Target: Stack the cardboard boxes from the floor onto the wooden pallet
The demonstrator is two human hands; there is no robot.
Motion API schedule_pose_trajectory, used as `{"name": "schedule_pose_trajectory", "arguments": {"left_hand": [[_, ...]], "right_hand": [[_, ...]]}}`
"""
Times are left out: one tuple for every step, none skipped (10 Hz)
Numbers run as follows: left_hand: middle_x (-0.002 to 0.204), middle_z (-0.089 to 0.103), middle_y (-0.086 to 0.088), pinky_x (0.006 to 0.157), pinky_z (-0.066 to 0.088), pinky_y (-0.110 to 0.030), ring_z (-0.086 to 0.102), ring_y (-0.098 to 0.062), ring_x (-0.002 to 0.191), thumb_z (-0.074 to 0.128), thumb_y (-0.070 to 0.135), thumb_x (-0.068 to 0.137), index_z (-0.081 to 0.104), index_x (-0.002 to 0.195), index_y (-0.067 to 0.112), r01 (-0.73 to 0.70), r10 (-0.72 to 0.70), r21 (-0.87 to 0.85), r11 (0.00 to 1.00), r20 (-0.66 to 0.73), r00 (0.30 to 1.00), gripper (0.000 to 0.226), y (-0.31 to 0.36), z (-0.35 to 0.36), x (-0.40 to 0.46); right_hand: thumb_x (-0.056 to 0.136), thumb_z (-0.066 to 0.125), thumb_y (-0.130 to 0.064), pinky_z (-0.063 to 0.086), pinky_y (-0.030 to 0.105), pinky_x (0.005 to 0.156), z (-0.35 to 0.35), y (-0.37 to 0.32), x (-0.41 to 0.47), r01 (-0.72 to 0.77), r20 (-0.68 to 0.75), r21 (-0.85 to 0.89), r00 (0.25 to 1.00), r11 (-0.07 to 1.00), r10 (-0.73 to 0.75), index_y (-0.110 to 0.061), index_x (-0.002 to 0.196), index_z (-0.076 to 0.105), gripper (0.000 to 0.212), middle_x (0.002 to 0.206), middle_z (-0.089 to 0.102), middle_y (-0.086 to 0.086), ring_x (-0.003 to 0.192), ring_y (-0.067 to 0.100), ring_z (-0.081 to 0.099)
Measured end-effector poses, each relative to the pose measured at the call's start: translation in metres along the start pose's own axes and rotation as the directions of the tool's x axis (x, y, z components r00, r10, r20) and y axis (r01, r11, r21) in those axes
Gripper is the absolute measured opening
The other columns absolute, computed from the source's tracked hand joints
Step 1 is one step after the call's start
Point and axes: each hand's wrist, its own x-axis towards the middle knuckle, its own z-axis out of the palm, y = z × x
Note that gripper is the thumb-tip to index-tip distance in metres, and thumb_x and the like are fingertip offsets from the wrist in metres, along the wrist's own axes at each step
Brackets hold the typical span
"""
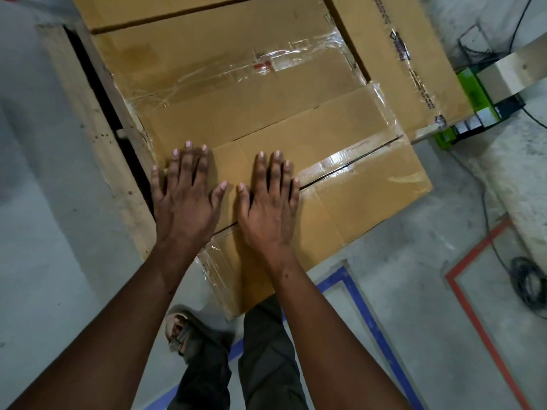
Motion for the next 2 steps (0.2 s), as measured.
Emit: {"name": "schedule_pose_trajectory", "arguments": {"left_hand": [[0.175,0.016,-0.006,0.127,0.011,-0.057,0.017,-0.029,0.160,0.029,0.058,0.109,0.015,0.167,0.023,-0.013,0.013,0.016,1.000,0.001,1.000,0.070,-0.0012,-0.0024,0.0024],[0.175,0.011,-0.008,0.127,0.008,-0.057,0.012,-0.029,0.161,0.027,0.060,0.108,0.013,0.168,0.021,0.012,-0.013,0.037,0.999,0.022,1.000,0.072,0.0033,-0.0119,0.0025]], "right_hand": [[0.110,0.026,-0.055,0.003,0.053,0.131,-0.0001,-0.0019,0.0026,0.019,-0.015,-0.014,1.000,1.000,-0.019,-0.023,0.171,0.005,0.072,0.179,-0.003,0.006,0.165,0.028,-0.006],[0.110,0.027,-0.054,0.001,0.052,0.132,-0.0067,-0.0029,0.0019,0.001,-0.020,-0.005,1.000,1.000,-0.002,-0.024,0.171,0.009,0.071,0.179,0.000,0.006,0.165,0.027,-0.004]]}}
